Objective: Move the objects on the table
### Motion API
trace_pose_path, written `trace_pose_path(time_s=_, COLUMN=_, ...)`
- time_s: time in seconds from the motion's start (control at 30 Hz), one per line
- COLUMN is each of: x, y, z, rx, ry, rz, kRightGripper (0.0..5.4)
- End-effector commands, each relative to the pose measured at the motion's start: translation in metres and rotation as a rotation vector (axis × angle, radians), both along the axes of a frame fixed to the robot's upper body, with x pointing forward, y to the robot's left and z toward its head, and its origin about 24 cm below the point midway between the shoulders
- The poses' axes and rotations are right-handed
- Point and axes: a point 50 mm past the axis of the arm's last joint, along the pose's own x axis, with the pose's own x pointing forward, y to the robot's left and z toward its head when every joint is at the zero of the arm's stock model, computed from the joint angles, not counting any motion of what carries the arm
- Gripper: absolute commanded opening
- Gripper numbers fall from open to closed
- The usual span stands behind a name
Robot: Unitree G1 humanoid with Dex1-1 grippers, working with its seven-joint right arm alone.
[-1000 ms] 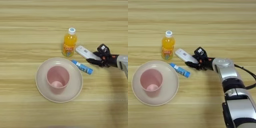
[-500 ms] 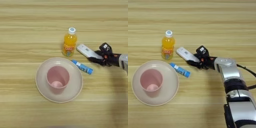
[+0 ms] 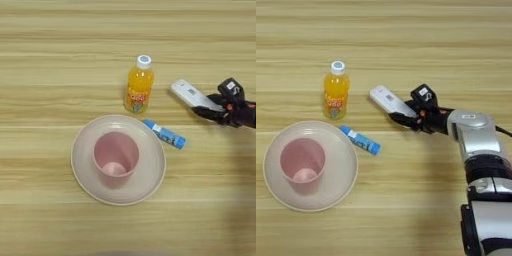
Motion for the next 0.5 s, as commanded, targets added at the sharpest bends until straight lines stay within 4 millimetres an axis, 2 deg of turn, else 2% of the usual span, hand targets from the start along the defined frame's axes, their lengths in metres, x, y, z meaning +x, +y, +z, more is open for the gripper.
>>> trace_pose_path(time_s=0.03, x=0.014, y=-0.019, z=0.049, rx=-0.052, ry=-0.170, rz=-0.038, kRightGripper=2.92)
trace_pose_path(time_s=0.5, x=0.003, y=-0.048, z=0.047, rx=-0.098, ry=-0.142, rz=-0.102, kRightGripper=2.92)
